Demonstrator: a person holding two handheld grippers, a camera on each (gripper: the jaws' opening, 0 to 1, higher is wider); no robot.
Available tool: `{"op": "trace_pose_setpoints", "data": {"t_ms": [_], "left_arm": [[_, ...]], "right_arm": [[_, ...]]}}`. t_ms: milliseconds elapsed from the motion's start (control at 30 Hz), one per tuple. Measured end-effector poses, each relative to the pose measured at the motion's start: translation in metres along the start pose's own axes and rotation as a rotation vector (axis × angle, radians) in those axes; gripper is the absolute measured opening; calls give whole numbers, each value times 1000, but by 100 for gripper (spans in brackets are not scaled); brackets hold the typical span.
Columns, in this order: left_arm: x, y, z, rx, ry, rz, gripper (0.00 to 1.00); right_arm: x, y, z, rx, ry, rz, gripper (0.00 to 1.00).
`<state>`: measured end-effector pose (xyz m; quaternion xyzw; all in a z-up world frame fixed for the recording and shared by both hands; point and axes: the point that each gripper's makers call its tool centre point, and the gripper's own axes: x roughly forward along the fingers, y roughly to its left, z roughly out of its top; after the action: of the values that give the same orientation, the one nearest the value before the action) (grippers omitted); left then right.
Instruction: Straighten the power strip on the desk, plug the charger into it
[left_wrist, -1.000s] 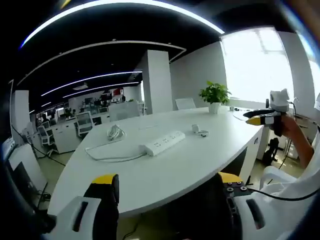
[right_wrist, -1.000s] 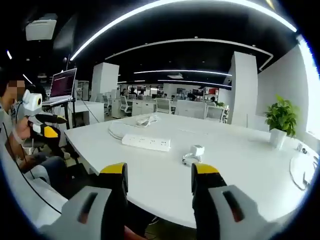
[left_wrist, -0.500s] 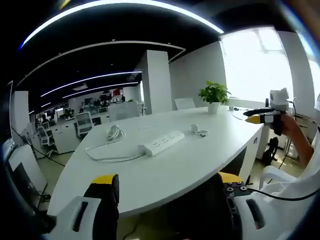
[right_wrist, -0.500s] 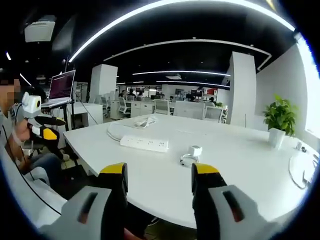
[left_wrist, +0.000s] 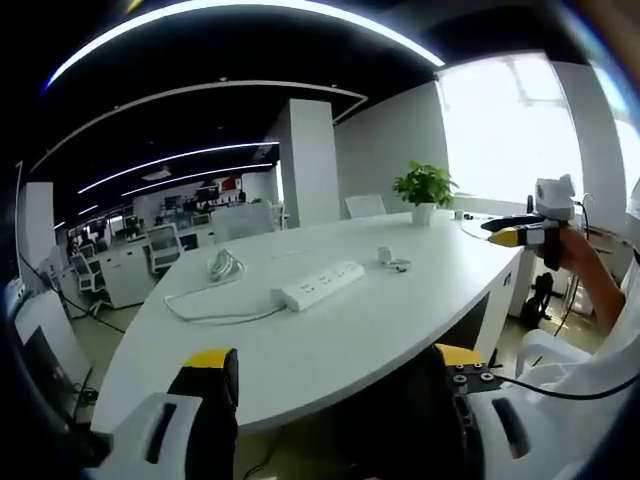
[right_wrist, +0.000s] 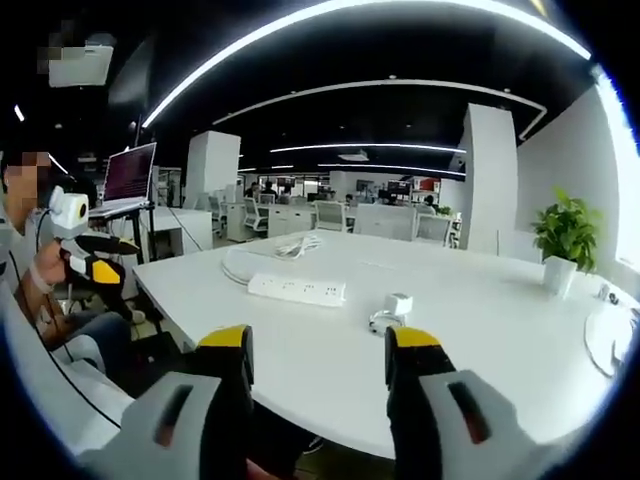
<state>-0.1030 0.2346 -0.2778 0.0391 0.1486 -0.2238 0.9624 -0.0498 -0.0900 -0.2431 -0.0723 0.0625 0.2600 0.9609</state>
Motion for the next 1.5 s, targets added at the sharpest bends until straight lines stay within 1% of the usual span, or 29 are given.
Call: {"op": "trace_pose_setpoints", "data": {"t_ms": [67,133,233,367,500,567,633,733,867,1000,1233,1500], "left_arm": [[2,0,0,-1,0,-3,80],[4,1,1,-3,-1,-2,80],[9,1,3,-4,-1,-8,80],[15,3,8,4,3,-19,80],[20,5,19,21,-9,-19,80],[21,5,22,20,-10,-19,80],[22,5,20,14,8,-19,80],[27,4,19,21,16,-29,80],[37,7,19,28,24,-39,80],[48,13,22,45,39,-40,81],[60,18,29,64,40,-51,81],[75,27,32,76,55,-58,81]], "right_arm": [[1,5,2,-2,-3,21,53],[3,15,3,-31,-3,59,53],[9,25,2,-35,0,100,53],[16,28,5,-28,-6,116,53],[21,24,11,-38,-3,108,53],[23,22,11,-42,5,104,53],[25,19,8,-52,28,97,54],[28,14,4,-55,49,88,54],[32,8,0,-49,69,88,54],[41,5,-4,-63,103,98,55],[56,6,-1,-67,106,123,55],[74,4,-1,-74,121,145,56]]}}
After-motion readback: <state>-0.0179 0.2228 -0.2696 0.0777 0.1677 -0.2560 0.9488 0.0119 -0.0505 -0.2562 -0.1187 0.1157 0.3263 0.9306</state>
